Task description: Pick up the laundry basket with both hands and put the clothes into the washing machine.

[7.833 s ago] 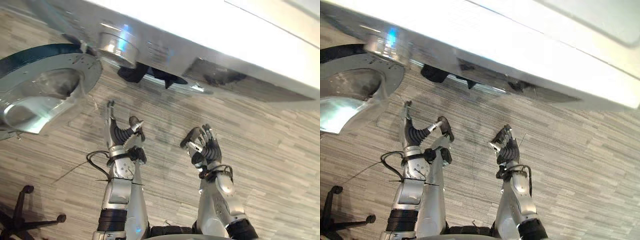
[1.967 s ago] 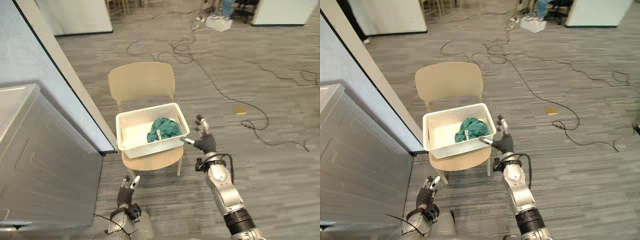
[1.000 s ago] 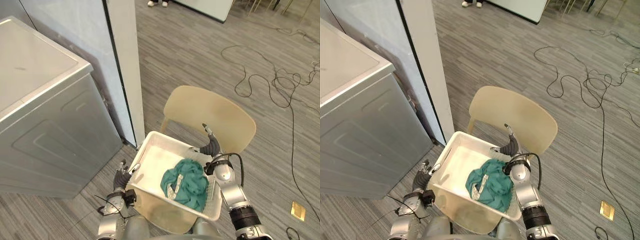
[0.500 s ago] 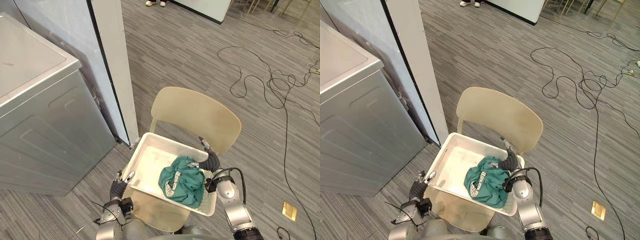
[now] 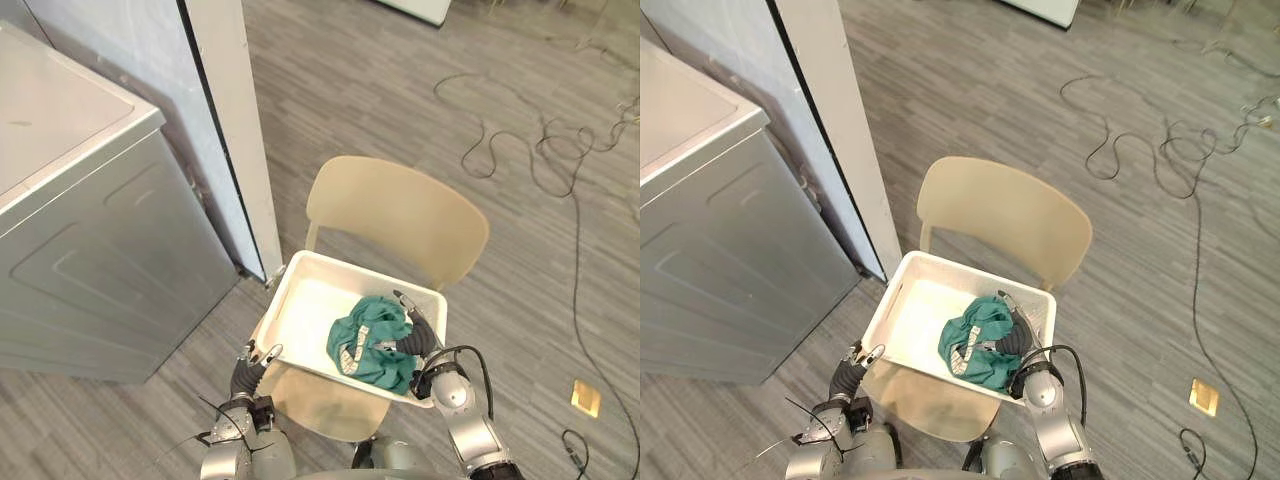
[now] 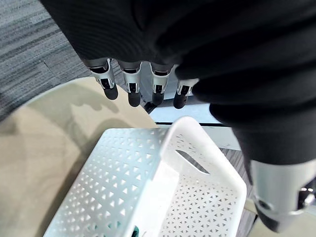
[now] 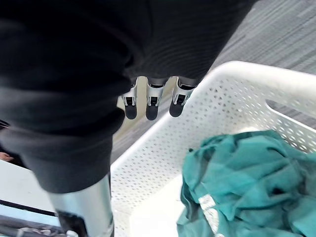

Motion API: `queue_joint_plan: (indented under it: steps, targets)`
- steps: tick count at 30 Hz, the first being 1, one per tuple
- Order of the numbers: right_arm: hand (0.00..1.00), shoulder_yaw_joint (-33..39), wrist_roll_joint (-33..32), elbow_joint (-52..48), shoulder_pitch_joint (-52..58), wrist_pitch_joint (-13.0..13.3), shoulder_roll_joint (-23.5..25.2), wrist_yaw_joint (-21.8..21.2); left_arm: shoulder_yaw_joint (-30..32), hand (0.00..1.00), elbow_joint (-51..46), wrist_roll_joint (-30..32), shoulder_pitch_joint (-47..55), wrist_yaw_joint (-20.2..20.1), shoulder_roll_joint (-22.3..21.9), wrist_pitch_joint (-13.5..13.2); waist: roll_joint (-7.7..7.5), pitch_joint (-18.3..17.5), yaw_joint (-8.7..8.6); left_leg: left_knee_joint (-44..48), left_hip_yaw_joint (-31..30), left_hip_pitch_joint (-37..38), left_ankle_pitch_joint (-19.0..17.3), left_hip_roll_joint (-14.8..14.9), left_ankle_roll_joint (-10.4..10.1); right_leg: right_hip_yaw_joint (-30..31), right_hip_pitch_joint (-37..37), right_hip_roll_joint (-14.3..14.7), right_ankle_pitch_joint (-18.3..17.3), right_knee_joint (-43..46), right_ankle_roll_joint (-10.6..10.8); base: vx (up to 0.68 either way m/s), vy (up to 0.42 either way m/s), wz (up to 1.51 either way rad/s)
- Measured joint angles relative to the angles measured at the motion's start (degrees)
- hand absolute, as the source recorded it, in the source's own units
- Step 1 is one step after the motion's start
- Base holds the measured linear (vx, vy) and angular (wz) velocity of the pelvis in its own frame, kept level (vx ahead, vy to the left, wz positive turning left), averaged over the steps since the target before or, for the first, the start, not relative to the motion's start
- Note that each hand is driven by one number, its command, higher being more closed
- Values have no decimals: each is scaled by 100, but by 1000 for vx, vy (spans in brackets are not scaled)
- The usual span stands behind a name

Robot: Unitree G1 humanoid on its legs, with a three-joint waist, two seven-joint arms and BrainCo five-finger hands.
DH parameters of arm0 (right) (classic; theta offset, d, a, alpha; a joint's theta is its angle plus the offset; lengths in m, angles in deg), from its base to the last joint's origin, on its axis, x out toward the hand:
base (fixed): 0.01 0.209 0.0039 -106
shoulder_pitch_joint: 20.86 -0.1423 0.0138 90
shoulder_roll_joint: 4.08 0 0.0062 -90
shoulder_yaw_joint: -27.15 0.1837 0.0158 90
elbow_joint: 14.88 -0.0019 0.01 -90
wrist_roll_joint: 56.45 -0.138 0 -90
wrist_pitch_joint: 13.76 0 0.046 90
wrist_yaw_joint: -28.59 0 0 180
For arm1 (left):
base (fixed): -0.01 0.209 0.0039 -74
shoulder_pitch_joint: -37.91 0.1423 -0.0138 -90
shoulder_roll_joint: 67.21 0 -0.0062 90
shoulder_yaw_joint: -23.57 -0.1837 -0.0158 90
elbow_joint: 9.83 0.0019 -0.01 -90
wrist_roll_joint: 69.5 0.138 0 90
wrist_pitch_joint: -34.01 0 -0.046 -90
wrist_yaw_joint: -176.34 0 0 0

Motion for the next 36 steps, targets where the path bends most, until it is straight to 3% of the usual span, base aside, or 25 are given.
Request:
queue_joint_plan:
  steps: [5,9,15,19,22,23,25,31,36]
  targets:
    - [0,198,341,1117,-1388,-224,-243,106,-118,0,-406,154,-148,-109,0,-72,60,547,40,-175,132,-481,237,-433,195,58,-588,-387,351,-53,82,-68,183,6]
    - [0,286,544,1525,-1985,-266,-349,207,-119,0,-454,154,-184,-108,-3,-101,72,771,43,-167,120,-631,248,-539,209,20,-684,-479,434,-121,144,-48,169,9]
    - [0,354,741,3325,-3776,-459,-1064,439,-175,0,-861,67,-334,-110,-20,-157,170,1354,80,-136,5,-918,358,-657,296,-72,-880,-574,527,-126,126,-54,107,14]
    - [0,222,1240,4327,-4486,-491,-1623,516,-239,0,-860,-456,-475,-113,-85,-231,297,1547,188,-144,-137,-1145,414,-684,313,-197,-997,-588,551,-140,119,-52,87,15]
    - [0,203,1746,4745,-4624,-520,-1699,502,-423,0,-861,-912,-537,-149,-97,-293,315,1557,191,-201,-265,-1317,495,-743,326,-333,-1098,-626,551,-142,119,-36,115,29]
    - [100,144,1909,4850,-4683,-577,-1694,484,-454,0,-861,-1043,-576,-207,-138,-294,340,1570,196,-198,-313,-1376,511,-758,327,-371,-1123,-636,551,-142,119,-21,77,21]
    - [100,102,2146,4887,-4686,-673,-1636,503,-634,0,-870,-1333,-597,-247,-188,-315,349,1575,180,-215,-380,-1434,542,-775,328,-455,-1140,-650,551,-135,119,-28,104,20]
    - [100,41,2049,4672,-4694,-801,-1613,530,-671,0,-877,-1654,-902,-357,-366,-335,347,1574,181,-338,-393,-1492,597,-759,285,-473,-1226,-638,517,-114,76,-38,72,4]
    - [100,-22,474,4333,-4525,-551,-1472,657,-653,0,-897,-1674,-929,-346,-400,-382,343,1569,194,-445,-308,-1452,678,-584,157,-436,-1282,-493,431,-121,-41,-6,19,-12]
